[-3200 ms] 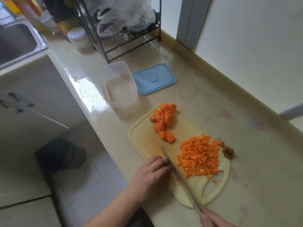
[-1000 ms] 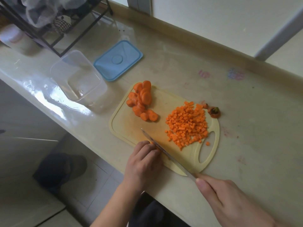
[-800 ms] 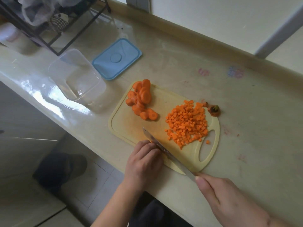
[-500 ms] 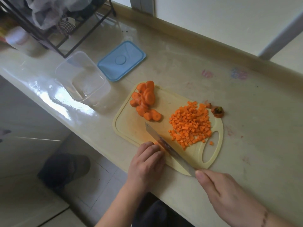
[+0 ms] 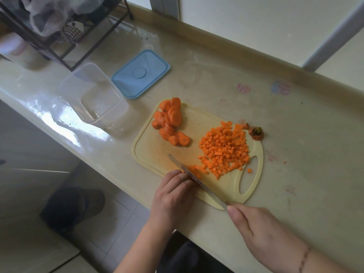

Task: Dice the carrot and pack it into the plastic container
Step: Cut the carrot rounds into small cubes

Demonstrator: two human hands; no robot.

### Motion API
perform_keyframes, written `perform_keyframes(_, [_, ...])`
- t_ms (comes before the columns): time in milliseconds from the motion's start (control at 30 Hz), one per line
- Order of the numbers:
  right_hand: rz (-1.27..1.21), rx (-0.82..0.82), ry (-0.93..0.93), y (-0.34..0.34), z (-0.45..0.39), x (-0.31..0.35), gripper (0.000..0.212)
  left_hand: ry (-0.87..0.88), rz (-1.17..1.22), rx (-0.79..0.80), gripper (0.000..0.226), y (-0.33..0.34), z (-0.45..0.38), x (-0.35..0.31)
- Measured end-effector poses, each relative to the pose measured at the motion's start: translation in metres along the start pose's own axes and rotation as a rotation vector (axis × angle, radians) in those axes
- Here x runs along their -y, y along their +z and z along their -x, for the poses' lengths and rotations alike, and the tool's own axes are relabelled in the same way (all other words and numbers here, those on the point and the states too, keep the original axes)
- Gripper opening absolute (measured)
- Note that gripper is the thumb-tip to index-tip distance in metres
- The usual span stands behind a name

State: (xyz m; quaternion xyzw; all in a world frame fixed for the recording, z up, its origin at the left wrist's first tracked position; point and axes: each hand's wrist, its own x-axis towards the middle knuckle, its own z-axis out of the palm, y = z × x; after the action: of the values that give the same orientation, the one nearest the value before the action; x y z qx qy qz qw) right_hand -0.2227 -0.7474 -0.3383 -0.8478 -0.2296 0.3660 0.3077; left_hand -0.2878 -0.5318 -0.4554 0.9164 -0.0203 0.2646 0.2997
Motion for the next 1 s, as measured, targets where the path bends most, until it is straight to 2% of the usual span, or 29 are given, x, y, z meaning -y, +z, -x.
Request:
perform_keyframes(133, [-0.051, -0.044, -0.058, 0.003, -0.014, 0.002, 0.054, 0.010, 0.014, -0.003, 0.026, -0.002, 0.001, -0.001])
perform_keyframes(300, [-0.090, -0.027, -0.027, -0.005, 0.001, 0.005, 0.048, 0.032, -0.007, -0.028, 0.029, -0.002, 0.002, -0.002])
perform_keyframes(433, [-0.080, -0.017, -0.012, -0.006, 0.009, 0.004, 0.060, 0.034, 0.010, -0.019, 0.031, -0.005, 0.004, -0.002])
perform_keyframes(600, [-0.081, 0.004, 0.011, -0.006, 0.011, 0.000, 0.059, -0.003, 0.010, -0.037, 0.027, -0.003, 0.006, -0.001])
perform_keyframes(733, [-0.037, -0.004, 0.017, -0.001, 0.011, -0.002, 0.057, -0.004, 0.020, -0.052, 0.015, -0.002, 0.007, 0.000])
perform_keyframes(800, [0.011, -0.018, 0.001, 0.003, 0.006, -0.002, 0.061, -0.015, 0.033, -0.057, 0.021, -0.003, 0.006, 0.000])
perform_keyframes(900, [-0.009, -0.026, -0.049, 0.005, -0.006, 0.006, 0.037, -0.016, 0.037, -0.069, 0.027, -0.002, 0.004, -0.002])
perform_keyframes(1000, [-0.068, -0.019, -0.064, 0.001, -0.010, 0.015, 0.031, -0.017, 0.068, -0.053, 0.028, -0.003, 0.004, -0.002])
